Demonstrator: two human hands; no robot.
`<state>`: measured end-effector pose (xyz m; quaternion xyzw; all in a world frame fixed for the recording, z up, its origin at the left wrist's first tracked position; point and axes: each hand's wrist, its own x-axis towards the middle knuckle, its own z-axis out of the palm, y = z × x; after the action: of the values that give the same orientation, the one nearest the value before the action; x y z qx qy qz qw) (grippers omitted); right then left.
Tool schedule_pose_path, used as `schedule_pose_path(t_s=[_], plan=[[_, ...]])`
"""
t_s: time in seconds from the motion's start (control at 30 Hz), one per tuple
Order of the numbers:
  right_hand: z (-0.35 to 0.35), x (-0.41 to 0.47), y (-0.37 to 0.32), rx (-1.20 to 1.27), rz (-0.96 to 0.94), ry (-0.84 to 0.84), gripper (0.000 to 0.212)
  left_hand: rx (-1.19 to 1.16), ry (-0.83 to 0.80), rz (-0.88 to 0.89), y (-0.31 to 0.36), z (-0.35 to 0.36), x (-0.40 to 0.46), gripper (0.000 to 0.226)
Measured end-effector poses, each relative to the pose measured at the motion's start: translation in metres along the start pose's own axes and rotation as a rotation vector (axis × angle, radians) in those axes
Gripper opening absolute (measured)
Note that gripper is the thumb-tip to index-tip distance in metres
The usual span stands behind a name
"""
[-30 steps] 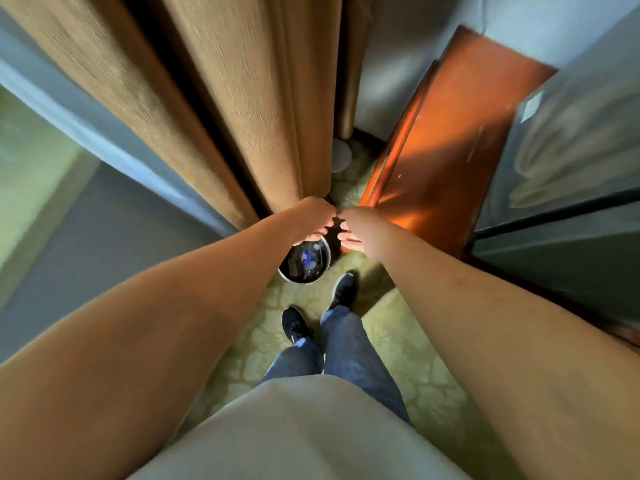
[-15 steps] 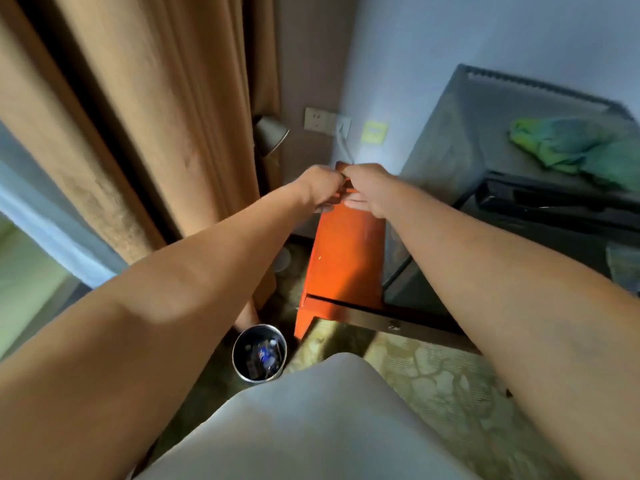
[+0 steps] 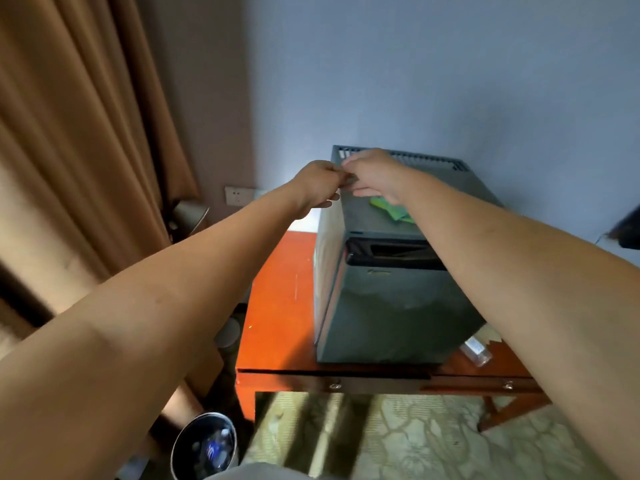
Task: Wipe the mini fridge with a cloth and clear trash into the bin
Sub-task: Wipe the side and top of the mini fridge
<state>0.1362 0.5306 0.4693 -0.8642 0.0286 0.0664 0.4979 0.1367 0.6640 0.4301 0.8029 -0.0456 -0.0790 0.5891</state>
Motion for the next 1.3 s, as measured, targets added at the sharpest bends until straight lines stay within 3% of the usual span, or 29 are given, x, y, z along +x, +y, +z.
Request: schedule_pose_path(t_s=[0.13, 0.27, 0.37, 0.53, 0.67, 0.83, 1.0, 1.17, 1.3], plan=[[-0.069, 0.01, 0.02, -0.275, -0.063, 0.018, 0.025, 0.094, -0.012, 0.072, 0.027, 0.036, 0.021, 0.013], [-0.116, 0.009, 0.03, -0.585, -0.015, -0.157, 0.046, 0.22, -0.019, 0.071, 0.044, 0.061, 0.042, 0.02], [-0.129, 0.019, 0.043, -0.826, 0.002, -0.223, 0.044, 0.275, -0.053, 0.038, 0.05, 0.074, 0.05, 0.025], [-0.128, 0.046, 0.065, -1.126, -0.018, -0.19, 0.066, 0.315, -0.103, 0.007, 0.05, 0.087, 0.053, 0.025], [-0.126, 0.061, 0.067, -1.136, -0.069, -0.179, 0.061, 0.266, -0.066, -0.029, 0.045, 0.08, 0.056, 0.021], [-0.108, 0.07, 0.064, -1.023, -0.128, -0.123, 0.031, 0.229, -0.008, -0.088, 0.036, 0.066, 0.055, 0.015], [-0.062, 0.064, 0.048, -0.869, -0.131, -0.112, 0.053, 0.206, 0.075, -0.148, 0.026, 0.049, 0.05, 0.026], [-0.027, 0.06, 0.035, -0.694, -0.175, -0.169, 0.032, 0.21, 0.215, -0.224, 0.015, 0.031, 0.045, 0.03], [-0.01, 0.054, 0.025, -0.643, -0.229, -0.169, 0.029, 0.177, 0.28, -0.271, 0.006, 0.02, 0.037, 0.041]])
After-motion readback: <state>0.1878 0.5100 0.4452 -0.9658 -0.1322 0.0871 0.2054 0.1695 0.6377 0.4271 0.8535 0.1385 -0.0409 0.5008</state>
